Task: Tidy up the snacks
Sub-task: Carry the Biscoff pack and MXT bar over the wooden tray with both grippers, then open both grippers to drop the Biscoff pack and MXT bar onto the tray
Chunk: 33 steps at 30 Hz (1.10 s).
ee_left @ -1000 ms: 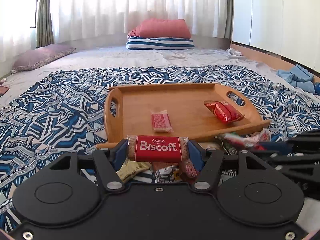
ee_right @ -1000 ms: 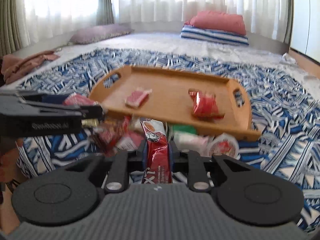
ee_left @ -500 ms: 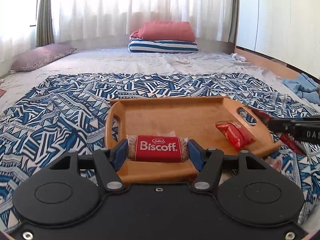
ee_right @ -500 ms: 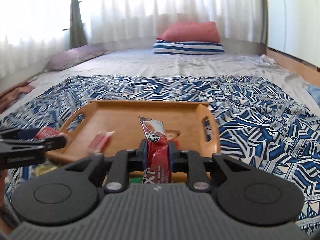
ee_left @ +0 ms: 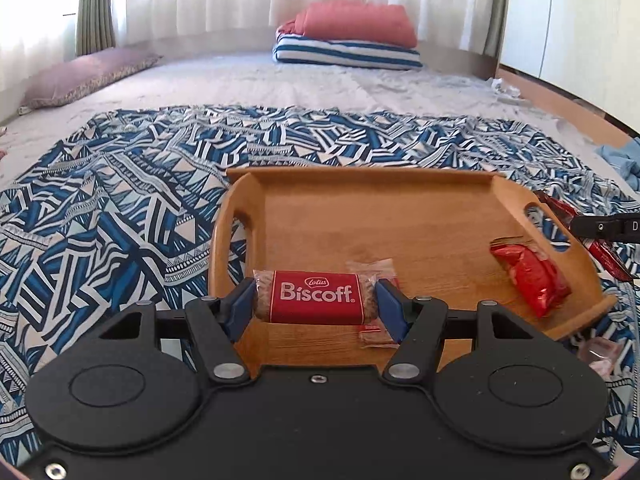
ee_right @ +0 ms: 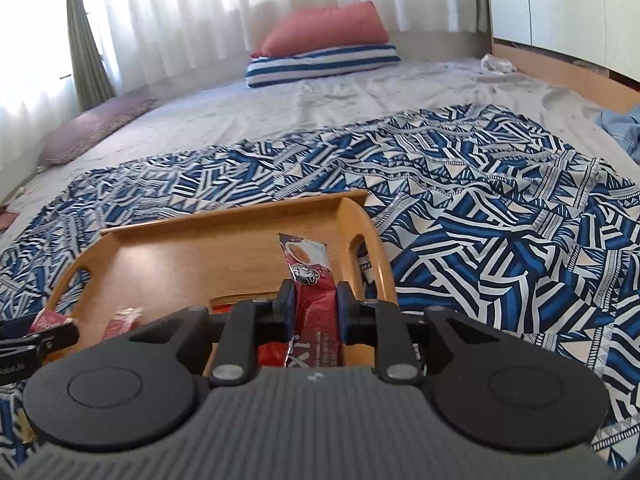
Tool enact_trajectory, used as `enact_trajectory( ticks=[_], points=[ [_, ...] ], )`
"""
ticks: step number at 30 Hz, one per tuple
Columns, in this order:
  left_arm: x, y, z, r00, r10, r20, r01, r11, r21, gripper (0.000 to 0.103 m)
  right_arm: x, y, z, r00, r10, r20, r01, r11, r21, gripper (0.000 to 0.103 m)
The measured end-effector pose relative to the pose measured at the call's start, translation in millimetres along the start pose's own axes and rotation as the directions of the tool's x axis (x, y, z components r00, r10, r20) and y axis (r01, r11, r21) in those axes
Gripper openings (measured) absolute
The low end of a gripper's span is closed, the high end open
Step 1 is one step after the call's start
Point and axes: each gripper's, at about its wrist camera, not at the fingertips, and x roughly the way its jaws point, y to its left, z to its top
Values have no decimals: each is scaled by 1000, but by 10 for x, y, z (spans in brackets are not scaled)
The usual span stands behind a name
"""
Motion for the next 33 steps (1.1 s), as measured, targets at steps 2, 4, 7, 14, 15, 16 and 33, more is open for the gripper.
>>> enact_trajectory(
  ticks=[2, 4, 7, 14, 15, 16, 33],
  points=[
    [70, 4, -3, 1000, 8, -8, -8, 1000, 5, 62, 89, -11, 2, 1000, -9, -10, 9, 1000, -1, 25],
    [126, 8, -2, 1000, 12, -14, -12, 1000, 5, 62, 169, -14, -9, 1000, -17, -19, 17, 1000, -2, 25],
    [166, 4, -2, 1000, 5, -19, -6, 1000, -3, 62, 252, -23, -29, 999, -24, -32, 24, 1000, 3, 25],
    [271, -19, -18, 999, 10, -31, -10, 1000, 10, 62, 357, -34, -98, 998, -22, -54, 22, 1000, 13, 25],
    [278, -26, -19, 999, 11, -31, -11, 1000, 9, 62, 366, -34, -104, 998, -19, -56, 20, 1000, 14, 25],
    [290, -30, -21, 999, 11, -32, -10, 1000, 9, 62, 371, -37, -110, 998, -17, -58, 18, 1000, 15, 25],
    [337, -42, -22, 999, 2, -33, -2, 1000, 0, 63, 443, -44, -133, 997, -5, -79, 9, 999, 39, 32]
  ],
)
